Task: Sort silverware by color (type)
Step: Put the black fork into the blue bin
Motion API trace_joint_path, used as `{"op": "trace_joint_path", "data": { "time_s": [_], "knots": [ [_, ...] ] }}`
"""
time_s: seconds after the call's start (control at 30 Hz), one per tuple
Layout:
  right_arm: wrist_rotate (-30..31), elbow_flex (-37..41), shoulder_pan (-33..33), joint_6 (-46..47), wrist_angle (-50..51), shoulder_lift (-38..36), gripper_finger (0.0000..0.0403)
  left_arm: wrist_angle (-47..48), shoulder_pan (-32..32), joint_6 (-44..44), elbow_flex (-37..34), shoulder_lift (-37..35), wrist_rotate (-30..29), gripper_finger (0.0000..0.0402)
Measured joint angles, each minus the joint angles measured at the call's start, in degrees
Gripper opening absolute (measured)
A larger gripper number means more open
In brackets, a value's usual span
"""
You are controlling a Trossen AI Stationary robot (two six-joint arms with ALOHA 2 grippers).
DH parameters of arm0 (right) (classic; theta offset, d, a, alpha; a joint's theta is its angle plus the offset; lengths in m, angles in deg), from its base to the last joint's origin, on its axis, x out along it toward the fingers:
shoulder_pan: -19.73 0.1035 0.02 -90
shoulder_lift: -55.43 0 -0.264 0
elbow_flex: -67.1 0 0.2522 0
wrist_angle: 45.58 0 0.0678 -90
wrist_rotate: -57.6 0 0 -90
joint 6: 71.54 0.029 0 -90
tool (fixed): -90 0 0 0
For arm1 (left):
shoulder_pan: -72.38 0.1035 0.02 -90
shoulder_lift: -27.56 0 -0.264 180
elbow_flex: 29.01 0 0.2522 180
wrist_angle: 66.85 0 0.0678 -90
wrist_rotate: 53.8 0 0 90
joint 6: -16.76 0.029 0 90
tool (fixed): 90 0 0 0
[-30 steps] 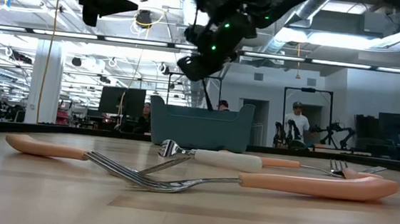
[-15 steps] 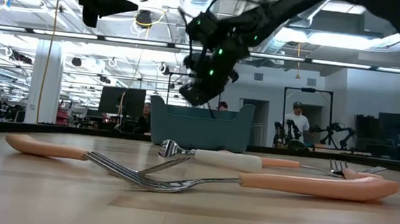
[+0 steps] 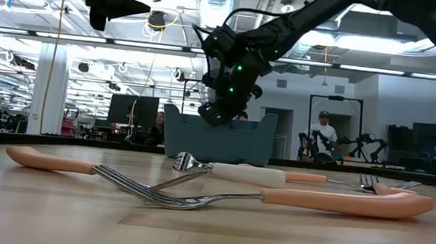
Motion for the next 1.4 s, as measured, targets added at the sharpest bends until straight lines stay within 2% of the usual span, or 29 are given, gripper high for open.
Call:
{"op": "trace_joint_path", "data": {
  "time_s": [0.1, 0.8, 1.0, 1.4],
  "knots": [
    [-3.09, 0.0, -0.76, 2.96, 0.25, 0.0, 0.0017, 0.19, -0.02, -0.16, 0.0, 0.0, 0.0, 0.0168],
    [-5.91, 0.11, -1.44, 2.89, -0.49, 1.07, 0.0017, 0.72, -0.02, -0.22, 0.0, 0.0, -0.11, 0.0168],
    [-5.05, 0.11, -1.46, 2.91, -0.52, 1.07, 0.0062, 0.7, -0.02, -0.22, 0.0, 0.0, -0.11, 0.0168],
    [-7.07, 0.09, -1.73, -0.55, -0.84, 1.07, 0.0093, 0.7, -0.02, -0.22, 0.0, 0.0, -0.09, 0.0168]
  ]
}}
